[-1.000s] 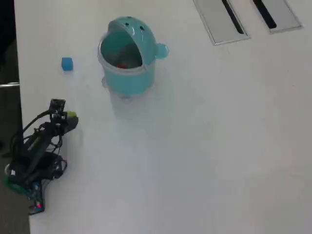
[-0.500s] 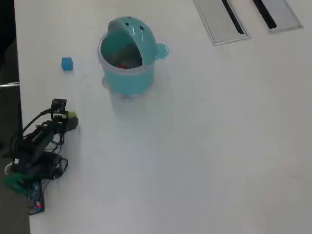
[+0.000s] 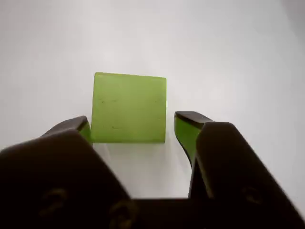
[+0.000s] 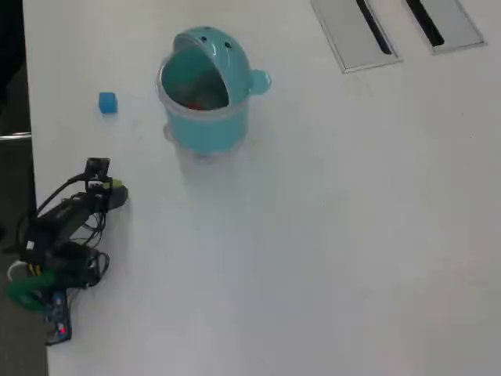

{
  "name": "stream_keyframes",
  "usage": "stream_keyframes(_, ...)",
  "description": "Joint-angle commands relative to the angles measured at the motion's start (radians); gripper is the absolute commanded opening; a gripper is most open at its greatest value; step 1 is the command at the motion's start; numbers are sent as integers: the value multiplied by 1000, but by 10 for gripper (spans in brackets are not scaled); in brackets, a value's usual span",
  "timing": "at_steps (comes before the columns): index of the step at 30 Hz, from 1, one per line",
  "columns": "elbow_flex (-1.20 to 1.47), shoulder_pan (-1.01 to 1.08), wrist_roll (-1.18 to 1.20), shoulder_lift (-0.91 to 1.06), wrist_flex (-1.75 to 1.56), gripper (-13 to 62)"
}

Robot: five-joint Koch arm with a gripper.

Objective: Grasp RGB lego blocks and put them in the bin one by one.

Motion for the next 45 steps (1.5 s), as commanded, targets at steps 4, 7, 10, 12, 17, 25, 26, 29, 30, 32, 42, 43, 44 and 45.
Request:
stream_keyframes(4, -34, -8, -6, 2, -61, 275)
stream_keyframes(7, -43, -9, -6, 5, -63, 225)
stream_keyframes(10, -38, -8, -6, 26, -61, 185)
stream_keyframes(12, -38, -9, -14, 34, -61, 173)
stream_keyframes(17, -61, -14, -14, 60, -52, 171)
stream_keyframes(25, -150, -15, -14, 152, 75, 171)
stream_keyframes(26, -170, -14, -14, 173, 115, 171)
stream_keyframes(29, -210, 8, -11, 210, 130, 171)
stream_keyframes(30, -227, 40, -11, 238, 130, 171)
stream_keyframes(32, -245, 60, -9, 252, 130, 171)
stream_keyframes(42, -373, 138, 35, 299, 138, 171)
stream_keyframes(43, -391, 144, 35, 301, 141, 171)
stream_keyframes(44, -410, 150, 35, 301, 144, 171)
stream_keyframes(45, -471, 166, 58, 298, 147, 171)
